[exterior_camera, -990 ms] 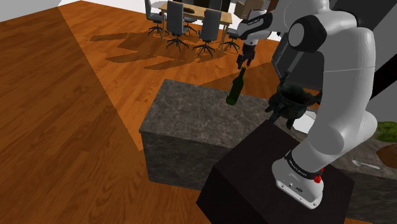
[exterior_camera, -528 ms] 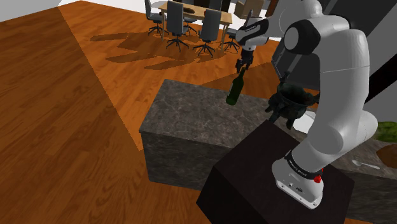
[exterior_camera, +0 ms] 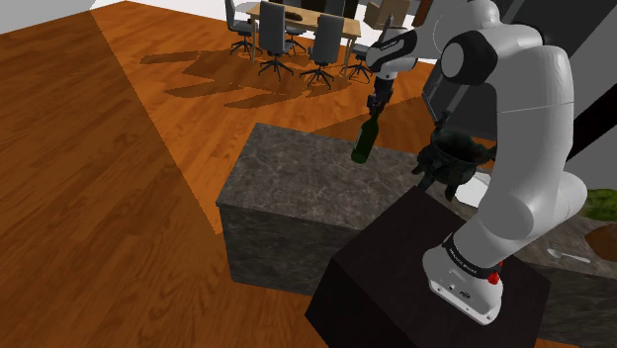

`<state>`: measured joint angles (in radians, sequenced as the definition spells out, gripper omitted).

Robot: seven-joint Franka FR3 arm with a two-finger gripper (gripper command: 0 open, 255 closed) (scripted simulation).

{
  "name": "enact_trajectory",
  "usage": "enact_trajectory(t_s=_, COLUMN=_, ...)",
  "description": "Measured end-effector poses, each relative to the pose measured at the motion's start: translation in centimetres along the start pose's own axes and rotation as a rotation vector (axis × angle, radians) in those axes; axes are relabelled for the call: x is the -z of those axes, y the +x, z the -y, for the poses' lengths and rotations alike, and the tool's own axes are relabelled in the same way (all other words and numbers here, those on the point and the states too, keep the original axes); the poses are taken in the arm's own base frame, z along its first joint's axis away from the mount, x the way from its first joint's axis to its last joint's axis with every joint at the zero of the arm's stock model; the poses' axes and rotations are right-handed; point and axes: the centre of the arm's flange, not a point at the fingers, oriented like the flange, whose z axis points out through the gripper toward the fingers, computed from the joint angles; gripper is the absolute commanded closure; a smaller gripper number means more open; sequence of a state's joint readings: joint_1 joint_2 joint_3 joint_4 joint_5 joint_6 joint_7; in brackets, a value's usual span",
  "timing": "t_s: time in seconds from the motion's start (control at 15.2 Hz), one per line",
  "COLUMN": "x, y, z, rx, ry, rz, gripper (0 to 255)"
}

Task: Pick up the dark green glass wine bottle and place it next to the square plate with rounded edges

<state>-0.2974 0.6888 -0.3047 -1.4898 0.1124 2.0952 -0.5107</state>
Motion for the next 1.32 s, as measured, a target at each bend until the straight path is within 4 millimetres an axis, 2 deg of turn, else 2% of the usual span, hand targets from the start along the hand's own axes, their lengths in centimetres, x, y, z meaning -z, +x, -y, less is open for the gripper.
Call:
enact_trajectory(t_s=0.66, x=0.2, y=0.0, z=0.0, rx=0.0, ry=0.0, rz=0.0, gripper=255)
enact_trajectory(t_s=1.32, x=5.2, y=-0.5, z=-0.3, rx=0.0, ry=0.0, rz=0.0, gripper=255)
